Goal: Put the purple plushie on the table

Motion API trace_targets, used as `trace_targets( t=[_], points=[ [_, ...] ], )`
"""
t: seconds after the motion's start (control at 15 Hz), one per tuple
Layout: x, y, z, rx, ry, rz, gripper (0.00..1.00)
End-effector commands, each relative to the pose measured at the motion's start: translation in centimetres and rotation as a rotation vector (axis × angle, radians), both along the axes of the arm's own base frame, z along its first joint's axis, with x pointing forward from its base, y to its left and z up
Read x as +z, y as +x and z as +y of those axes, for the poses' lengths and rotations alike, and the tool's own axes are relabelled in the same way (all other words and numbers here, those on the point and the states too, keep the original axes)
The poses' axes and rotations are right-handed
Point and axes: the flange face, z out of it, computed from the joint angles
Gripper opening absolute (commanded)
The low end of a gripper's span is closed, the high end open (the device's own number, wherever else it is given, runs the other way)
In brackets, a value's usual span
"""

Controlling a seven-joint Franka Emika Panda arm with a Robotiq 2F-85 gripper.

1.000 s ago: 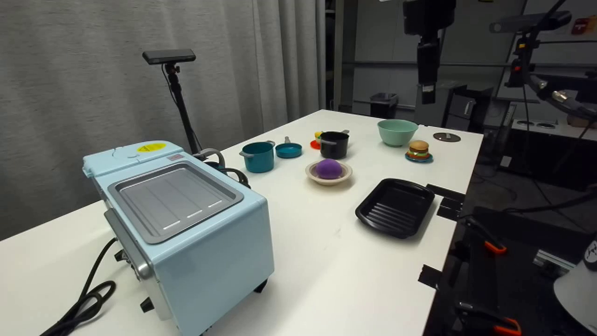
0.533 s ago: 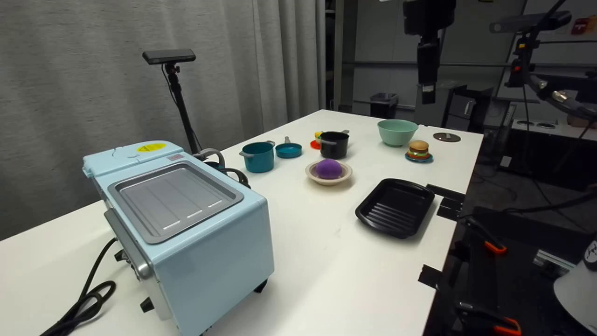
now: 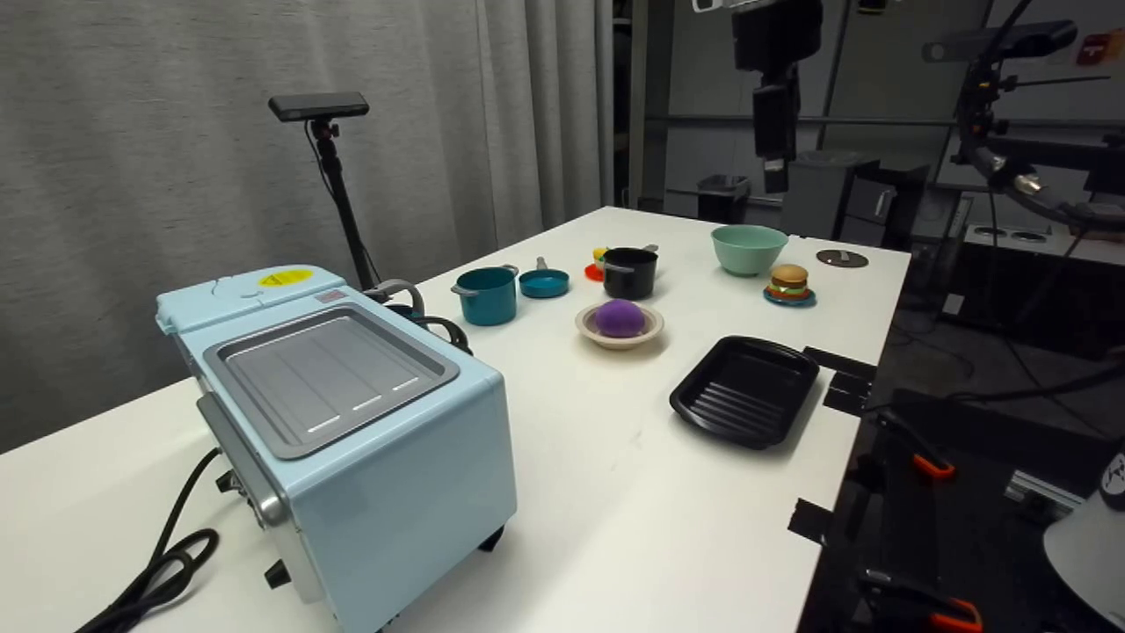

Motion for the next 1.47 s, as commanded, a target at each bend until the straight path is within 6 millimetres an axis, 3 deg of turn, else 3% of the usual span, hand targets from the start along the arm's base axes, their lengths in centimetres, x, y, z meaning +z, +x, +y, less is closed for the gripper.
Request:
trace_targets(
  t=[0.0, 0.47, 0.87, 1.4],
  points=[
    [-0.5, 4.4, -3.0, -0.002, 0.048, -0.003, 1.0],
    [-5.3, 12.9, -5.9, -0.067, 0.138, -0.069, 1.0],
    [-11.5, 19.8, -6.8, -0.137, 0.175, -0.096, 1.0],
    [-20.0, 25.3, -10.1, -0.235, 0.143, -0.03, 1.0]
  ],
)
